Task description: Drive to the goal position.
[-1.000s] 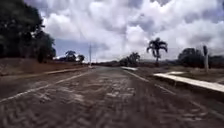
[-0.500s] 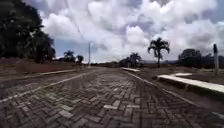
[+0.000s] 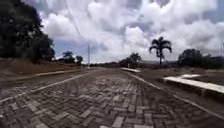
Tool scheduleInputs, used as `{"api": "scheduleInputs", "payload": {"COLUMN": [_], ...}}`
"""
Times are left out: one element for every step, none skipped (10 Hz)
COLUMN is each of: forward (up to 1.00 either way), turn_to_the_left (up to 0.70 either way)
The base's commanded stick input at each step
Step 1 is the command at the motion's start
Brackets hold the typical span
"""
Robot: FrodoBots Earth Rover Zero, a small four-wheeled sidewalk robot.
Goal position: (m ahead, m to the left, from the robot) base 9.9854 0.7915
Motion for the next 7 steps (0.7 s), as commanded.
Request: {"api": "scheduleInputs", "payload": {"forward": [1.00,1.00,1.00,1.00,1.00,1.00,1.00], "turn_to_the_left": [0.00,0.00,0.00,0.00,0.00,0.00,0.00]}}
